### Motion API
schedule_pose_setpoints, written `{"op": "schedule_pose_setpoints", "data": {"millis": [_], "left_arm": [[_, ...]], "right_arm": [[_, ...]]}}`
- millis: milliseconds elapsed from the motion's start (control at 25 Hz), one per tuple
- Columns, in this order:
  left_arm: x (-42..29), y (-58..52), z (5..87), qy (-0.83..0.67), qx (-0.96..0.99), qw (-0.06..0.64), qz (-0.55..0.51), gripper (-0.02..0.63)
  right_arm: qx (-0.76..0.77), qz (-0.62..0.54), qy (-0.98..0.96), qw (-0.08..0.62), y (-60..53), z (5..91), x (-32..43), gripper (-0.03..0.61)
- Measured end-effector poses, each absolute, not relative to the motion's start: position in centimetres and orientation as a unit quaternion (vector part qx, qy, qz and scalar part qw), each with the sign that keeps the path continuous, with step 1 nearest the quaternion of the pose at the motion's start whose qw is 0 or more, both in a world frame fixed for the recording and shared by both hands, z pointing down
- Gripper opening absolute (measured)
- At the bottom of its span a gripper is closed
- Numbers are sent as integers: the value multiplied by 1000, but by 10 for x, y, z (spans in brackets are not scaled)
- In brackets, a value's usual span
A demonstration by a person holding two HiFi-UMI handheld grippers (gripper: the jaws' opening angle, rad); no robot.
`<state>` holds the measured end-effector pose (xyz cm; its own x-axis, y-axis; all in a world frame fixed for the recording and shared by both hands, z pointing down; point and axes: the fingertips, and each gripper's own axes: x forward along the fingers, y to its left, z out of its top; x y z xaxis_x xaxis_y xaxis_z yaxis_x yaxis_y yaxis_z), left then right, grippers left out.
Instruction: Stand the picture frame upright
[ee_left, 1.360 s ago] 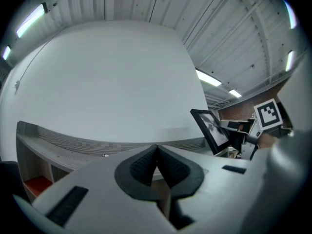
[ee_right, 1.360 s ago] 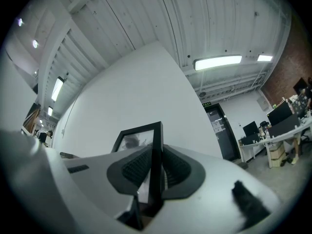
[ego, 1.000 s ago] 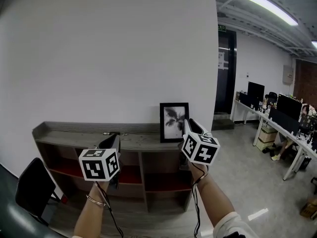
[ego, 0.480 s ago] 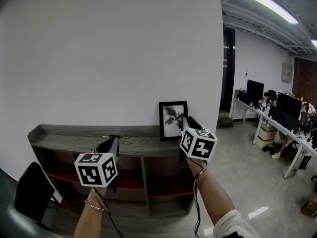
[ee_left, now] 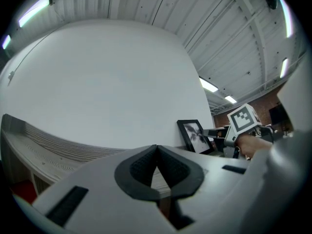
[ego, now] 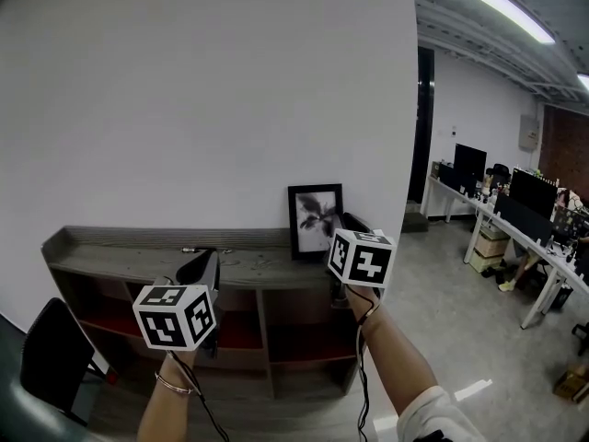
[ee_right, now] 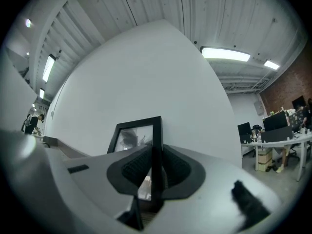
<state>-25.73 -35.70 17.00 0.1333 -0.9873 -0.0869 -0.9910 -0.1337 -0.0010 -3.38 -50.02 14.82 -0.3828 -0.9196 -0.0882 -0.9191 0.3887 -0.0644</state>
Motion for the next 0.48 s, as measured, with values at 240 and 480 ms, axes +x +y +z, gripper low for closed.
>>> {"op": "schedule_pose_setpoints", "data": {"millis": [240,480], "left_arm": [[-254,-357,179,658,-752,17,37,12],[-260,-357,191,662,-749,5,40,12]], "right_arm": [[-543,-8,839,34,-501,150,-35,83],[-548,-4,836,20,-505,152,-37,83]]}}
